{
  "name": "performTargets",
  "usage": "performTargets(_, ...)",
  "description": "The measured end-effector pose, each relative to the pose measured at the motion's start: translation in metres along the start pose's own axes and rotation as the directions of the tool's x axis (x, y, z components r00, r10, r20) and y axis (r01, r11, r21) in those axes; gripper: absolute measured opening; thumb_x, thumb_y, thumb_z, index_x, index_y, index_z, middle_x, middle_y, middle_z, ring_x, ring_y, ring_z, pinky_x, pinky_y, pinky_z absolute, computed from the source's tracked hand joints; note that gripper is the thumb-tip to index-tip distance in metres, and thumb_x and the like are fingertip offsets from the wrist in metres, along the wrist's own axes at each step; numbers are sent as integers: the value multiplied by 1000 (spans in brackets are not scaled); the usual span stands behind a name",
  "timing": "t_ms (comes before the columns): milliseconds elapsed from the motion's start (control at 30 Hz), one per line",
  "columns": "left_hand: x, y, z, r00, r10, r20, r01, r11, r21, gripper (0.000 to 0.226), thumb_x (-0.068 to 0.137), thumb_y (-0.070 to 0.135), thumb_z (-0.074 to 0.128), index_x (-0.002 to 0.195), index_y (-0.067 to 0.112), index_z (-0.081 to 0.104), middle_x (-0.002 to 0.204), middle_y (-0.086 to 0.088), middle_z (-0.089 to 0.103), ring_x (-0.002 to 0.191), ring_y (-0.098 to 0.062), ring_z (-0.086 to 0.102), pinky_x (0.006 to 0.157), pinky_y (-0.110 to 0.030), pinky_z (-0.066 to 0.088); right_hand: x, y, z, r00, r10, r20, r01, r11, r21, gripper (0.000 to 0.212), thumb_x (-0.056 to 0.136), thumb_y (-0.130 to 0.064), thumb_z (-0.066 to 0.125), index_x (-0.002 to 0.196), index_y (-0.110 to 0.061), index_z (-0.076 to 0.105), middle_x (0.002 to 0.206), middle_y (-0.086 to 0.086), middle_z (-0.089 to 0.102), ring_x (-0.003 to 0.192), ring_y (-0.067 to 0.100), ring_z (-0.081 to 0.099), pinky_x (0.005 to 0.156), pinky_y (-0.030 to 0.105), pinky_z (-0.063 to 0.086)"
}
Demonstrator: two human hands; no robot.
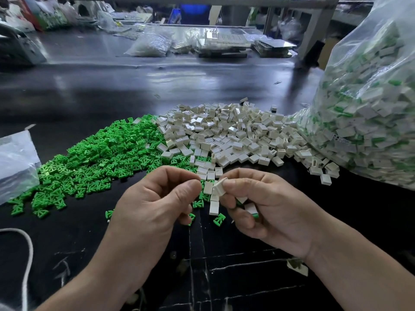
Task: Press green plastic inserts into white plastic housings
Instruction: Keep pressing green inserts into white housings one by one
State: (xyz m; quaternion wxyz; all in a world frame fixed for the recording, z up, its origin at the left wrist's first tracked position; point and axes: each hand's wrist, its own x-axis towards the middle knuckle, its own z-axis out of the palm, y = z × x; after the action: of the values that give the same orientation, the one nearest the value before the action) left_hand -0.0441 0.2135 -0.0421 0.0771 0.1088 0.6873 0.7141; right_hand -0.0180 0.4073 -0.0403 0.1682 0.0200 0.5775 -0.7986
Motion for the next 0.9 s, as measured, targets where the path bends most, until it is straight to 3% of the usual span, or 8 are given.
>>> performTargets(33, 0, 0, 1, 999, -27, 17, 28, 998, -50, 20, 68, 28, 86, 82, 20, 74, 65, -3, 64, 58, -16, 59, 52, -24, 50, 0, 1, 1, 1000, -4, 0, 4, 1000, 12, 8, 81, -21, 71, 86, -16, 67, 73, 5, 56, 46, 10, 43, 37, 17, 27)
performTargets(100, 0, -2, 2, 997, -59, 55, 65, 991, -120, 10, 72, 21, 78, 80, 18, 73, 69, -8, 65, 58, -19, 60, 51, -27, 50, 1, 3, 4, 1000, -17, -3, 17, 998, 53, 10, 78, -18, 71, 86, -14, 65, 71, 6, 56, 44, 11, 43, 37, 17, 27)
performTargets(400, 0, -4, 2, 997, -41, 61, 49, 988, -144, 7, 75, 24, 70, 80, 19, 73, 77, -13, 71, 61, -21, 66, 50, -24, 50, 0, 7, 12, 996, -79, -41, 80, 997, 19, 7, 83, -24, 69, 87, -18, 67, 74, 4, 60, 45, 10, 46, 38, 18, 28)
performTargets(600, -1, -4, 1, 999, -20, 38, 25, 989, -148, 9, 74, 23, 71, 80, 16, 73, 78, -15, 72, 62, -23, 67, 49, -24, 49, -3, 12, 16, 980, -178, -84, 149, 950, -274, 16, 87, -33, 67, 85, -17, 67, 70, 1, 60, 47, 10, 48, 38, 22, 35)
performTargets(900, -2, -4, 0, 999, 2, 50, 2, 995, -95, 10, 76, 26, 70, 80, 17, 72, 75, -13, 71, 61, -21, 66, 50, -25, 50, -5, 12, 16, 967, -254, -25, 227, 899, -375, 15, 93, -39, 63, 88, -26, 69, 71, -1, 60, 49, 10, 50, 39, 21, 38)
